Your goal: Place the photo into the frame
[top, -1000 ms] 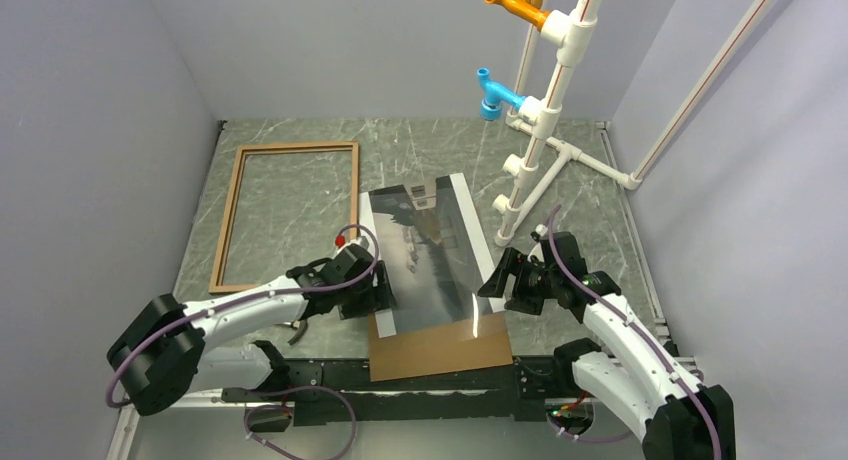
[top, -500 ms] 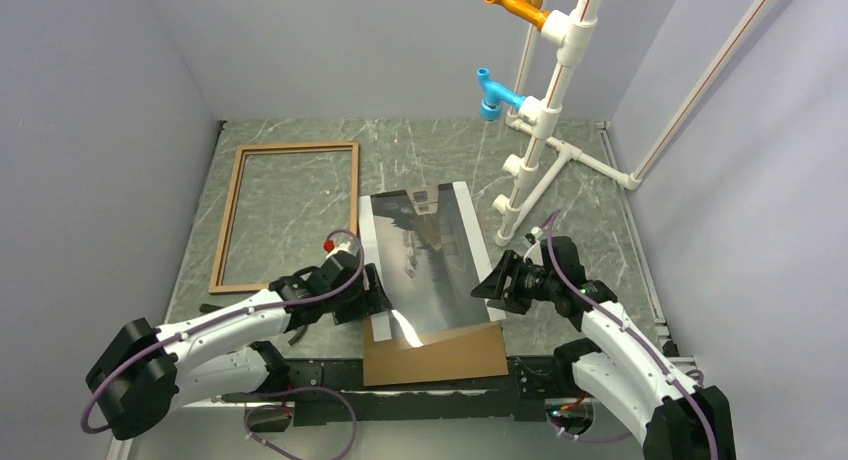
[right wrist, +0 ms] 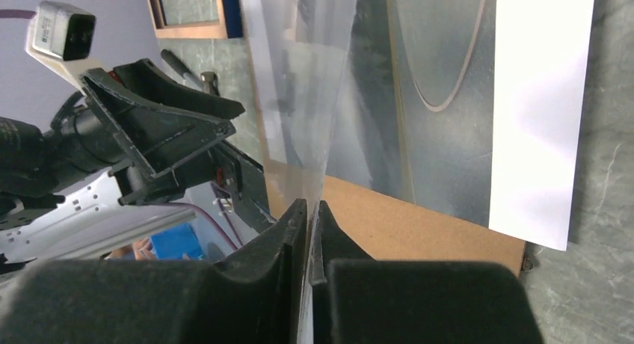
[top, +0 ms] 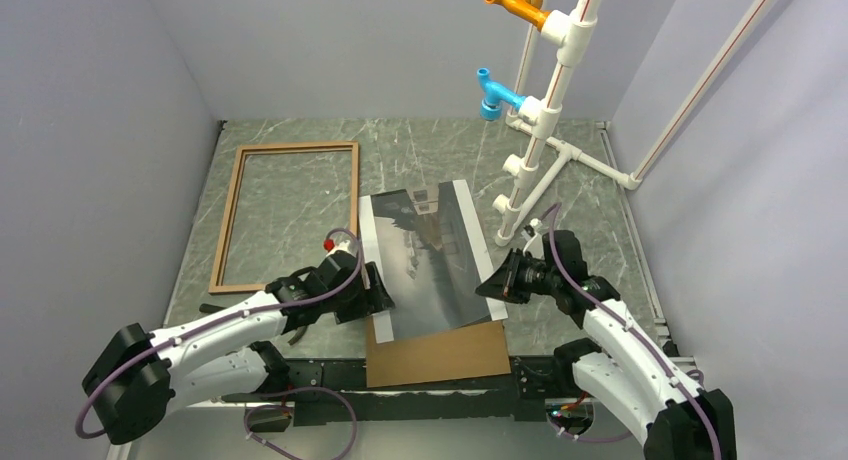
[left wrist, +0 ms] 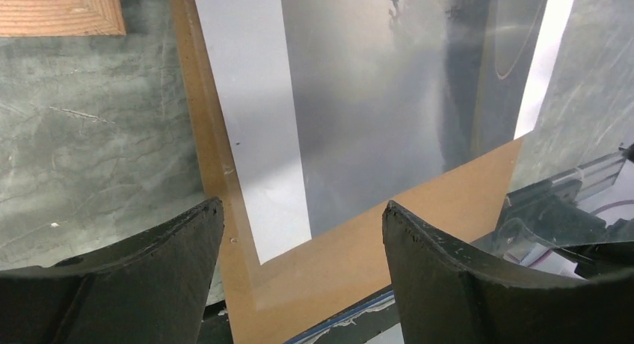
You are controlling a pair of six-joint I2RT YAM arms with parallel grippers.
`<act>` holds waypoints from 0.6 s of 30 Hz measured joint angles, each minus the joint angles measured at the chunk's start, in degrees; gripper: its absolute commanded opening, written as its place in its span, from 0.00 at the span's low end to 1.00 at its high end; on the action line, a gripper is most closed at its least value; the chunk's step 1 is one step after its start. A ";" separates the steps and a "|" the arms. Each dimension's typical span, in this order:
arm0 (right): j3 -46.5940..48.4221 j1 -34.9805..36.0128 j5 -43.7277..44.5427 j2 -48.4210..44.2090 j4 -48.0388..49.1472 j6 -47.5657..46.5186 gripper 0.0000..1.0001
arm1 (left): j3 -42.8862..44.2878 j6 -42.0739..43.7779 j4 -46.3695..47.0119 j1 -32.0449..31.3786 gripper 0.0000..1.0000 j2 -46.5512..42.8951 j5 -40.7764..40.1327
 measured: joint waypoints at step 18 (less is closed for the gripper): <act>8.41 0.04 -2.10 0.50 -4.31 0.02 0.02 | 1.68 -0.90 -6.14 -0.02 0.84 -12.15 -3.58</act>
